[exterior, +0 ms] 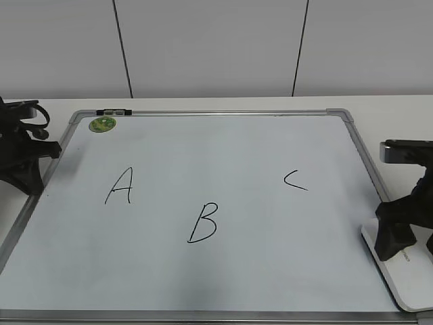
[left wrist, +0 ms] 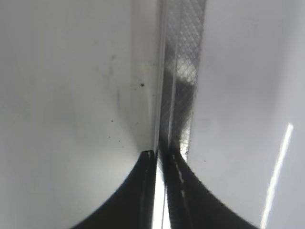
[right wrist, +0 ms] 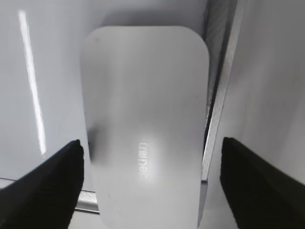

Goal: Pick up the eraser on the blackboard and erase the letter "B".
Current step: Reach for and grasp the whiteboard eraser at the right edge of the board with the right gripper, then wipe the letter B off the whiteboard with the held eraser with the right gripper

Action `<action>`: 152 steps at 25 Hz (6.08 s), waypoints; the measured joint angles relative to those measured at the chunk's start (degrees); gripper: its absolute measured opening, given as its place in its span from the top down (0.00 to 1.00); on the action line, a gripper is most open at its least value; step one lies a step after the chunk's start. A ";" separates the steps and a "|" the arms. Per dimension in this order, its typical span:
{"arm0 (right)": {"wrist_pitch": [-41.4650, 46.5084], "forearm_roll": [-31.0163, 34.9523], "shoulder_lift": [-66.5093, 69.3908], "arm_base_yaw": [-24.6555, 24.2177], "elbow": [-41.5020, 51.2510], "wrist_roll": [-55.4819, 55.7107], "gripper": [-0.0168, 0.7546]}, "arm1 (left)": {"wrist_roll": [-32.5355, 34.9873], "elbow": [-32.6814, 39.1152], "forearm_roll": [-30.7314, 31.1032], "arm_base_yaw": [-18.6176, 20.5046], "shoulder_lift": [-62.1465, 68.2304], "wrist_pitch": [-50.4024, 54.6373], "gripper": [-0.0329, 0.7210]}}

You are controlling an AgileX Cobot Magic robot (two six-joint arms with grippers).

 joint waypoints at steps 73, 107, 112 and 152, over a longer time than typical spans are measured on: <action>19.46 -1.93 22.97 19.74 -43.09 9.77 0.29 | 0.00 0.00 -0.42 0.00 0.00 0.00 0.90; 20.60 -8.89 35.81 34.33 -55.59 12.92 0.29 | 0.00 0.00 -0.69 0.10 0.00 0.08 0.89; 20.51 -8.53 36.06 36.99 -55.99 13.02 0.29 | 0.00 0.00 -0.83 0.10 0.00 0.08 0.89; 20.62 -14.89 37.04 32.57 -64.71 16.51 0.29 | 0.00 0.00 -1.10 0.10 0.00 0.08 0.89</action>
